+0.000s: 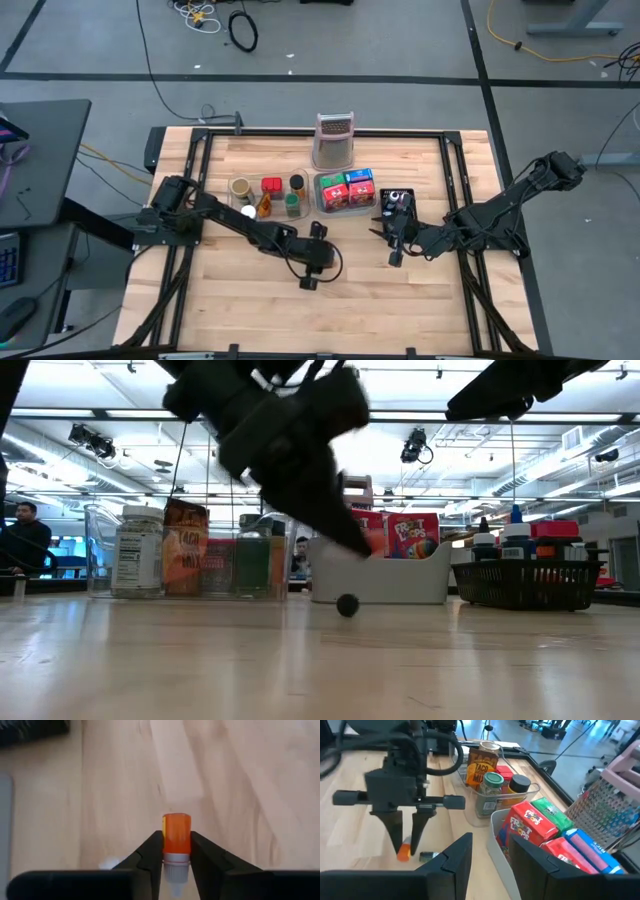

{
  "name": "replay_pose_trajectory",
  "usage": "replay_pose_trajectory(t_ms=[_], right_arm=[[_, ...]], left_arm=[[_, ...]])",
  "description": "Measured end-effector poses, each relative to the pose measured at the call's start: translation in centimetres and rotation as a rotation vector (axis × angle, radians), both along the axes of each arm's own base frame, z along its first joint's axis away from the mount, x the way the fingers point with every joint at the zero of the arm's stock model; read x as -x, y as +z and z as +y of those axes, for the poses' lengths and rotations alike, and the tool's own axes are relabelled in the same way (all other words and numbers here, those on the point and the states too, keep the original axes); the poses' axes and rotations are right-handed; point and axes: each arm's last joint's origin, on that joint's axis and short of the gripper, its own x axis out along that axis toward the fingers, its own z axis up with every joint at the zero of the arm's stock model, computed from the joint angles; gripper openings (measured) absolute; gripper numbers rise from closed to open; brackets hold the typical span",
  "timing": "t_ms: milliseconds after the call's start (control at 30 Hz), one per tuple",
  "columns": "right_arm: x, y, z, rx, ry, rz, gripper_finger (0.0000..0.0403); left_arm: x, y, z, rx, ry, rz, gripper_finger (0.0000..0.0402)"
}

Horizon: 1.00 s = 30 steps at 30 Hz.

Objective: Pick & Place Kitchen Items
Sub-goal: Put the small orange food coloring bottle into the black basket

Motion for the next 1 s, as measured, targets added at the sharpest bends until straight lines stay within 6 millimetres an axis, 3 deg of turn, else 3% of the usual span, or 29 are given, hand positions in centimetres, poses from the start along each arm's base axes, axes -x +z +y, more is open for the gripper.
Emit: replay_pose_trajectory(t_ms=[167,400,533,833,1000], right_arm=[[0.0,0.0,0.0,-0.066,-0.031,-0.024,0.0136],[-0.3,0.1,-0.5,-0.099,-0.060,-0.040,0.0136],[-0.2,-0.3,-0.2,-0.108,0.051,0.033,0.0136],[-2.0,-2.6,1.5,0.185,0.379,0.186,0.0136],[-3.4,-4.2,2.2,0.293,0.415,0.208,0.0136]], left_arm=[[-1.3,2.1,-0.3,-0.043,-0.053,-0.078,0.0101],[-2.6,4.7,-0.4,-0.212,-0.052,-0.179,0.0088],[-2.9,5.5,-0.2,-0.305,-0.031,-0.207,0.0097],[-3.1,5.9,-0.3,-0.277,-0.010,-0.223,0.0094],[-3.1,6.0,-0.2,-0.286,0.034,-0.227,0.0094]])
